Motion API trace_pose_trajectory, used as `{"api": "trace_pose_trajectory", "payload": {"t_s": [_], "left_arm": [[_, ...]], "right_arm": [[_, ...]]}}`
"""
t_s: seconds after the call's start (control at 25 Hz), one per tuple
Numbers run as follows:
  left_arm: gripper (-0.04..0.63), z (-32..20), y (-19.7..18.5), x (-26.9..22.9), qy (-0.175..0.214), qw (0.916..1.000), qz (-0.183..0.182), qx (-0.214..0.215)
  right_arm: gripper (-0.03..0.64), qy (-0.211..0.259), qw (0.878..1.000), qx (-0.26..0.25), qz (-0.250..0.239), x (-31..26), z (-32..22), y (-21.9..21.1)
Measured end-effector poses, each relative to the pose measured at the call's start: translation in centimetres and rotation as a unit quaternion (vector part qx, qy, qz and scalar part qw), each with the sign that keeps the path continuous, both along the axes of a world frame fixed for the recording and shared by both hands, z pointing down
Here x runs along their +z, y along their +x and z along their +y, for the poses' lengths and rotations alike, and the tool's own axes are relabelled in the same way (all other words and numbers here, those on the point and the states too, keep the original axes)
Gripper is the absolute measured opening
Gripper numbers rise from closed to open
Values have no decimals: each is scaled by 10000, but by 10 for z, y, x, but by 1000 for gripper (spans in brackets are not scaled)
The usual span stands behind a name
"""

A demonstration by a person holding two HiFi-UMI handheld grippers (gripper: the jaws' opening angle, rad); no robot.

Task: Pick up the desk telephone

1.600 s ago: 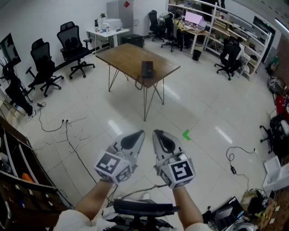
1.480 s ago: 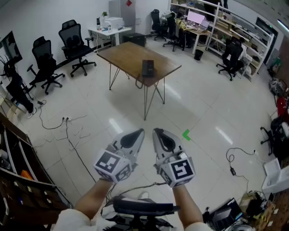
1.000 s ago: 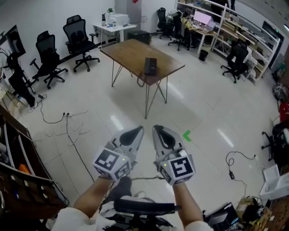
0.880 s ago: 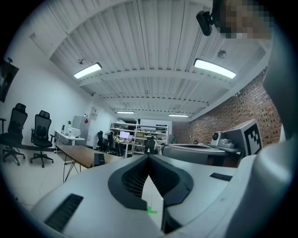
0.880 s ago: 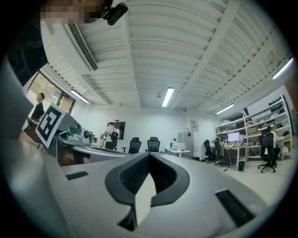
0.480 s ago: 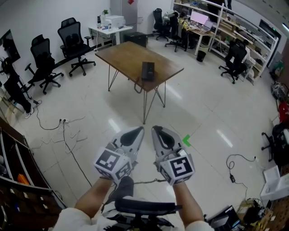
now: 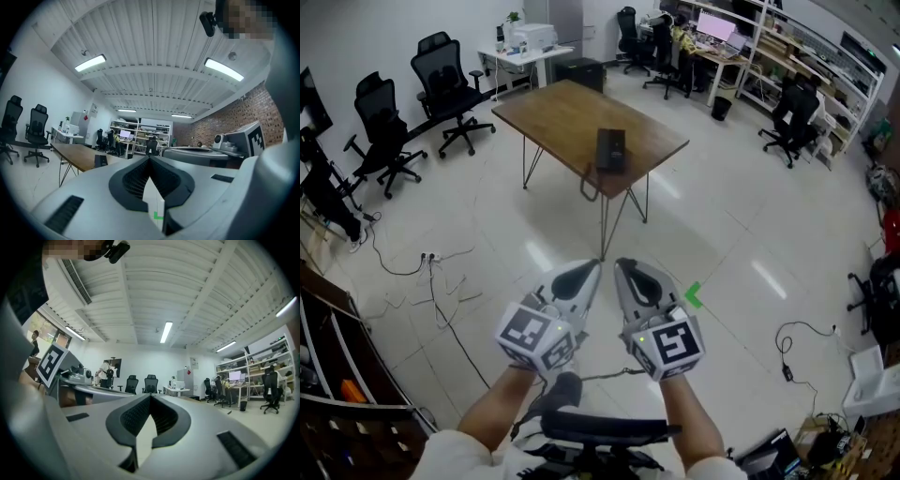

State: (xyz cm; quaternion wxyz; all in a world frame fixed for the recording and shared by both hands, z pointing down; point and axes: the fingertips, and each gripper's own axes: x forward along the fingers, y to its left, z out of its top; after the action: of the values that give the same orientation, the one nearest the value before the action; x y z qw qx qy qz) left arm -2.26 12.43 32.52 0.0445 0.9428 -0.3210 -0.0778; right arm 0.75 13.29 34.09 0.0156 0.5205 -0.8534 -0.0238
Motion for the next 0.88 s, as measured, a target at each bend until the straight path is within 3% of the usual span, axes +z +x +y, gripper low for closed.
{"api": "trace_pose_trajectory", "payload": {"t_s": [0.88], "left_arm": [[4, -131, -13, 0, -137, 9992, -43, 372]], "right_arm": [[0, -247, 9989, 386, 74, 8, -129, -16]]}}
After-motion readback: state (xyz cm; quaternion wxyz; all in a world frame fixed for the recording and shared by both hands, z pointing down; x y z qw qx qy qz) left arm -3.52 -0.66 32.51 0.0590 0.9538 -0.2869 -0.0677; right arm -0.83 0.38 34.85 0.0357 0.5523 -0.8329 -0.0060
